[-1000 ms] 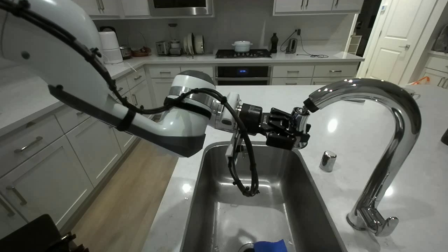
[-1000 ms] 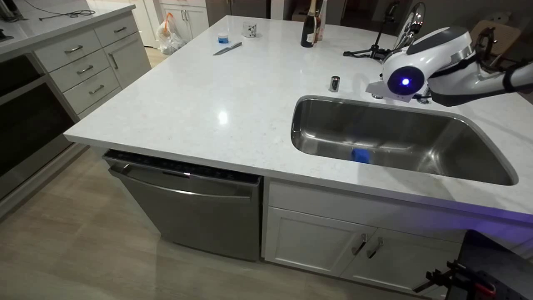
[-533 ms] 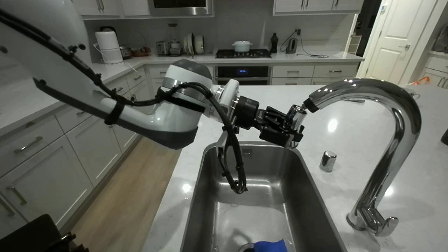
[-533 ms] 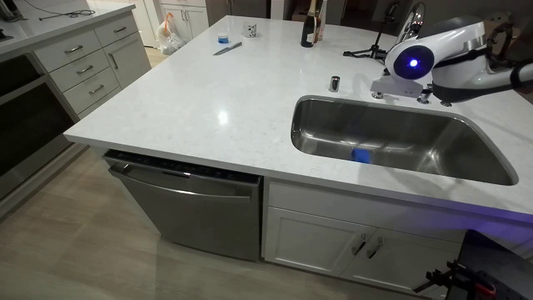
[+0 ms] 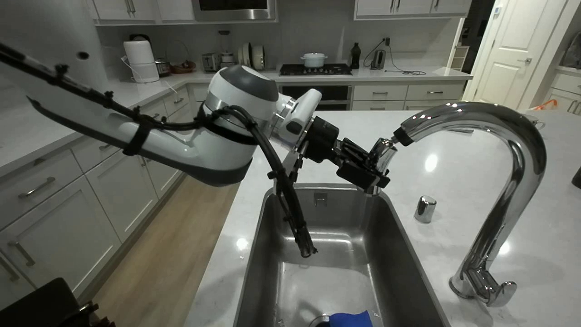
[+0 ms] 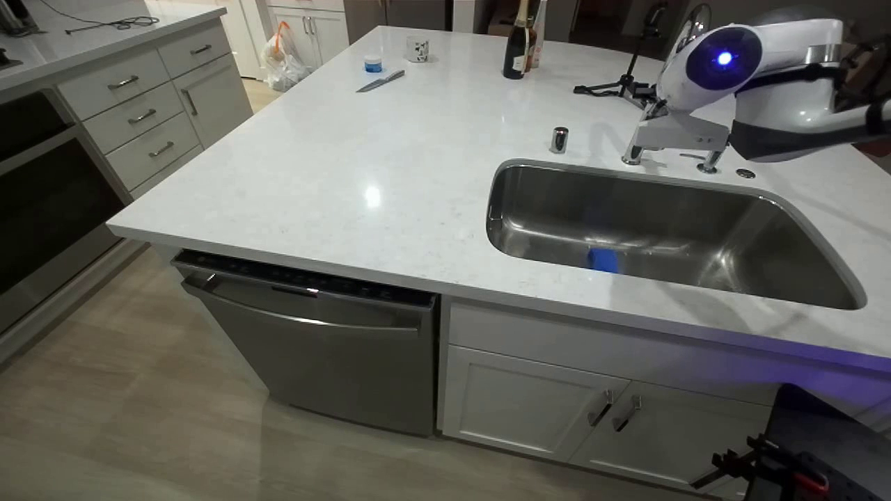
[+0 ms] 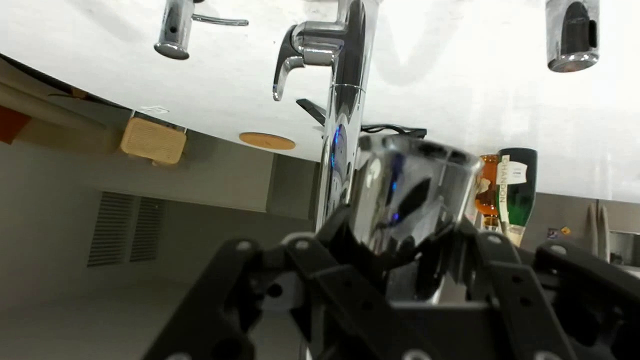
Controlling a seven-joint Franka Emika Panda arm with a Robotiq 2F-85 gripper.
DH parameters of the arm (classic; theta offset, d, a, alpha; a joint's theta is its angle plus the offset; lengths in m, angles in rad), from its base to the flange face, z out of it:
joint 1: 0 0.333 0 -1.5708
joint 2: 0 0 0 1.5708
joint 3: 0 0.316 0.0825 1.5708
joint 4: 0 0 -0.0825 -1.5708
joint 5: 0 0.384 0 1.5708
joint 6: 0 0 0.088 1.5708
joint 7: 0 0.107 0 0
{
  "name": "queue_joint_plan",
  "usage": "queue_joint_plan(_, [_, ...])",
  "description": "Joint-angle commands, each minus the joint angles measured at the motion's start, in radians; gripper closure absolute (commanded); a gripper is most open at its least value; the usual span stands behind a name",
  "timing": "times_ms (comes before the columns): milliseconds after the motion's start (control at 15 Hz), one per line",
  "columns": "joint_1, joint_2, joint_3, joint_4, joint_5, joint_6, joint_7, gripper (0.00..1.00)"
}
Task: Push the spout back in the faucet
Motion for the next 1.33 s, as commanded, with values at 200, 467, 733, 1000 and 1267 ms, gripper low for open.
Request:
queue_joint_plan(200, [0.010,-0.037,-0.022,-0.019,0.172,0.026,-0.145,0.78])
queue_joint_plan(467, [0.011,-0.037,-0.036,-0.007,0.276,0.024,-0.204,0.78])
queue_joint_plan(733, [0.012,-0.032,-0.054,0.011,0.377,0.032,-0.240,0.78])
queue_joint_plan(1000, [0.019,-0.032,-0.066,0.025,0.467,0.040,-0.287,0.78])
queue_joint_plan(1267, [0.029,-0.035,-0.078,0.036,0.523,0.050,-0.317,0.78])
